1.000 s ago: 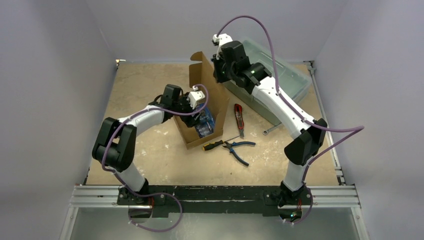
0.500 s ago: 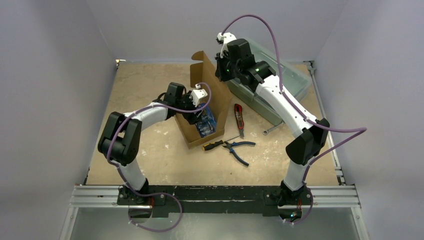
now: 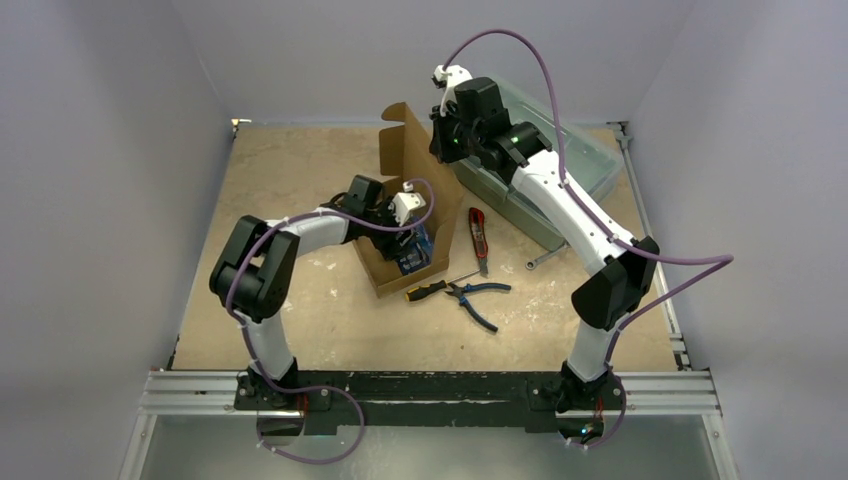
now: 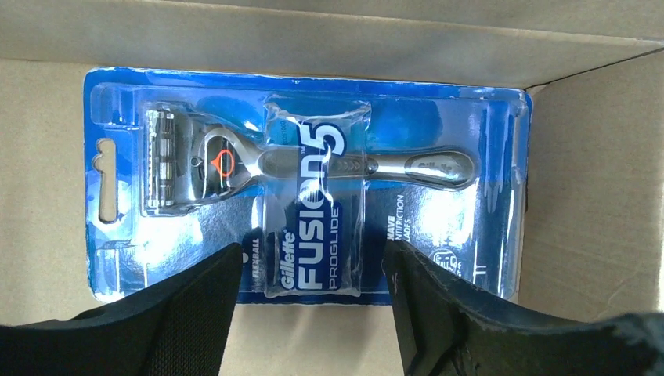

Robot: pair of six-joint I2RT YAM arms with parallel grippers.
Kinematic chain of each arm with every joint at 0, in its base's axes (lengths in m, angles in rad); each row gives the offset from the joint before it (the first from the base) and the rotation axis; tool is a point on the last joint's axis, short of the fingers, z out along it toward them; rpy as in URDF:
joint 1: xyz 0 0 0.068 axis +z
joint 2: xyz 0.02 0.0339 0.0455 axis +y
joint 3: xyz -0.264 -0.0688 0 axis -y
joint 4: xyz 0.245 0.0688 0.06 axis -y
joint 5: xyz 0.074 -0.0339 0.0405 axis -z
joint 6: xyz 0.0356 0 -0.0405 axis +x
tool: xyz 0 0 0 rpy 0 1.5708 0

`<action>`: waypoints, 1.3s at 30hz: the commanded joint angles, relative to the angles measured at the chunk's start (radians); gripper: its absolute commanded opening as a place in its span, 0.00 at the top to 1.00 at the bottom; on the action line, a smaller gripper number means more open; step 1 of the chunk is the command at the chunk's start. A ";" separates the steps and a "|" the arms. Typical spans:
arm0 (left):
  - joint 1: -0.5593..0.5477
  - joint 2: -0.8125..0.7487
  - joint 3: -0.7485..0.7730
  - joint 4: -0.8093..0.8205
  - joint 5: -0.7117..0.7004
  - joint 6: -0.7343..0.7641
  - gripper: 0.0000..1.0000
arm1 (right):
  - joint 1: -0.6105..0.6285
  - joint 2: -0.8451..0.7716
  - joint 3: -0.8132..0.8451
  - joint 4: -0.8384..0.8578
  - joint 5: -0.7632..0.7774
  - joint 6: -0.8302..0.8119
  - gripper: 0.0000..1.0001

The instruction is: Unpack the express box

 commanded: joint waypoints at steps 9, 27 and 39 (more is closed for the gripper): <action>-0.029 0.047 0.067 -0.024 -0.071 0.010 0.55 | 0.000 -0.047 0.010 0.057 -0.029 0.021 1.00; -0.030 0.046 0.089 -0.076 -0.099 0.000 0.68 | -0.001 -0.064 -0.022 0.108 -0.019 0.063 1.00; -0.030 -0.125 0.027 0.003 -0.205 -0.056 0.75 | 0.000 -0.053 -0.027 0.149 0.002 0.102 1.00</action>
